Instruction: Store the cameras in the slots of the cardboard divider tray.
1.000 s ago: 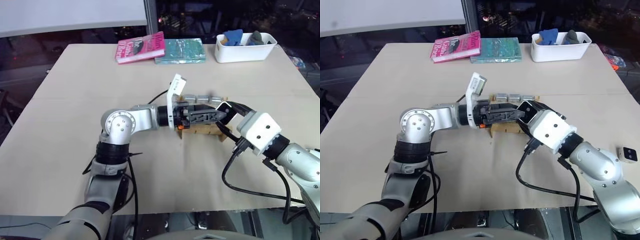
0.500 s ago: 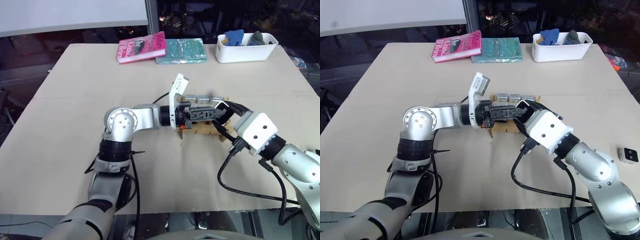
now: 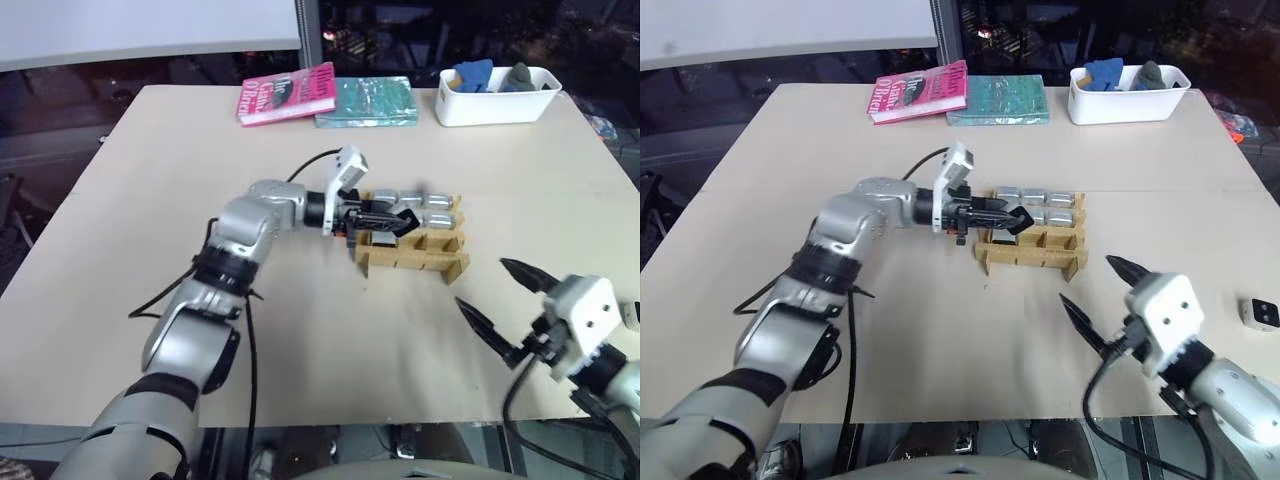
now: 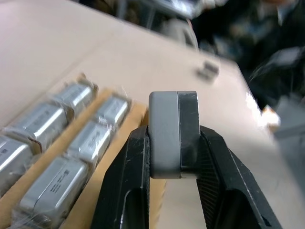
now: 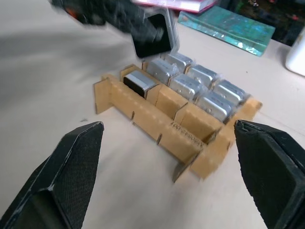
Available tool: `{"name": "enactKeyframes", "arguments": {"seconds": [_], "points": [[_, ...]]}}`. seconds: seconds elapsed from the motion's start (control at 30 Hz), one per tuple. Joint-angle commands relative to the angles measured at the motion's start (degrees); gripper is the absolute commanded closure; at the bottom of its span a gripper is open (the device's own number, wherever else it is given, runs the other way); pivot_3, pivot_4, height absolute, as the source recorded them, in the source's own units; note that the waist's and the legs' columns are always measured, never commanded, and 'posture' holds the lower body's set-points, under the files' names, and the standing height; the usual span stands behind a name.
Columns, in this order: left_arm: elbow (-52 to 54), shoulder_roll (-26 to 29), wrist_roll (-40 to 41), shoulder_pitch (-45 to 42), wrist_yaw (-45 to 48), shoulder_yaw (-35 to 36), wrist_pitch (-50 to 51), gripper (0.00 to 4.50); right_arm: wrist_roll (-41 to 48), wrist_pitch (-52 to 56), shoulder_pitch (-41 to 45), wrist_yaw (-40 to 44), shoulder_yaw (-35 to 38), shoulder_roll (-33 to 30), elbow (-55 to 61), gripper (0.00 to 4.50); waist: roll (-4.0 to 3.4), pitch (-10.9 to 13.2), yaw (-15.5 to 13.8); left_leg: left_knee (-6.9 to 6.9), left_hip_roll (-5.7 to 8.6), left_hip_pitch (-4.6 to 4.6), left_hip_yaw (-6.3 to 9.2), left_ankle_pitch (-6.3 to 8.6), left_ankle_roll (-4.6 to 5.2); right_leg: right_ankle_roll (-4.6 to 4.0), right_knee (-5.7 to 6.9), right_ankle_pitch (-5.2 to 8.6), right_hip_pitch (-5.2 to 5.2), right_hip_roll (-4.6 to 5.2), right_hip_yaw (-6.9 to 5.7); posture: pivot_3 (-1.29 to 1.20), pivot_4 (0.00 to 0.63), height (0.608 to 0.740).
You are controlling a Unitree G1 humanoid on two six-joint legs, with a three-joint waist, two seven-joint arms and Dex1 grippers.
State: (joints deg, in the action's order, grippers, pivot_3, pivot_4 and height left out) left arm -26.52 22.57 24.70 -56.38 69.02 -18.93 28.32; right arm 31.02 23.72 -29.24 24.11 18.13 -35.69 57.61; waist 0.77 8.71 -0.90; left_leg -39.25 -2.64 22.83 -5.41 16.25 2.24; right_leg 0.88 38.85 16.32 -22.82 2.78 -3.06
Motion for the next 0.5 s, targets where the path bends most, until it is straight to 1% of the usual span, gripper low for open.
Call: {"name": "enactKeyframes", "arguments": {"seconds": [0.03,0.13,0.27,0.37,0.5], "points": [[-8.11,-2.82,-6.27,-5.42,4.59,-1.55,-10.94,3.76,2.46,-7.72,-5.73,-3.43,2.19,-1.48,2.39,0.13,0.06,0.01,0.10,0.00,-0.01,0.00,0.01,0.00,0.00,0.00,0.00,0.00,0.00,0.00,0.04,0.00,0.150,0.740],[-15.45,-5.33,-10.11,-9.00,6.94,-1.91,-16.49,3.76,1.74,-12.33,-11.24,-6.41,1.76,-2.45,2.39,0.13,0.08,0.02,0.13,0.03,-0.01,0.01,0.06,0.00,0.01,0.00,0.00,0.01,0.00,-0.03,0.05,0.00,0.150,0.740],[-23.04,-7.09,-15.46,-11.93,9.90,-2.58,-23.28,3.76,0.18,-16.49,-15.39,-10.51,-0.47,-4.62,2.39,0.13,0.13,0.05,0.36,0.04,-0.01,0.02,0.07,0.01,0.01,0.01,-0.01,0.01,-0.06,-0.07,0.16,0.00,0.150,0.740],[-26.48,-7.56,-18.60,-13.16,10.96,-2.44,-26.61,3.76,0.30,-19.28,-17.39,-13.67,-1.62,-6.91,2.39,0.13,0.15,0.06,0.27,0.03,-0.01,0.02,0.11,0.01,0.02,0.04,-0.01,0.03,-0.06,-0.07,0.15,0.00,0.150,0.740],[-29.16,-7.86,-21.24,-14.36,12.11,-1.96,-27.87,3.76,0.91,-21.11,-18.89,-17.23,-1.99,-9.70,2.39,0.13,0.29,0.15,0.12,0.02,-0.02,0.09,0.21,0.01,0.02,0.05,-0.01,0.04,-0.06,-0.05,0.09,0.00,0.150,0.740]]}}
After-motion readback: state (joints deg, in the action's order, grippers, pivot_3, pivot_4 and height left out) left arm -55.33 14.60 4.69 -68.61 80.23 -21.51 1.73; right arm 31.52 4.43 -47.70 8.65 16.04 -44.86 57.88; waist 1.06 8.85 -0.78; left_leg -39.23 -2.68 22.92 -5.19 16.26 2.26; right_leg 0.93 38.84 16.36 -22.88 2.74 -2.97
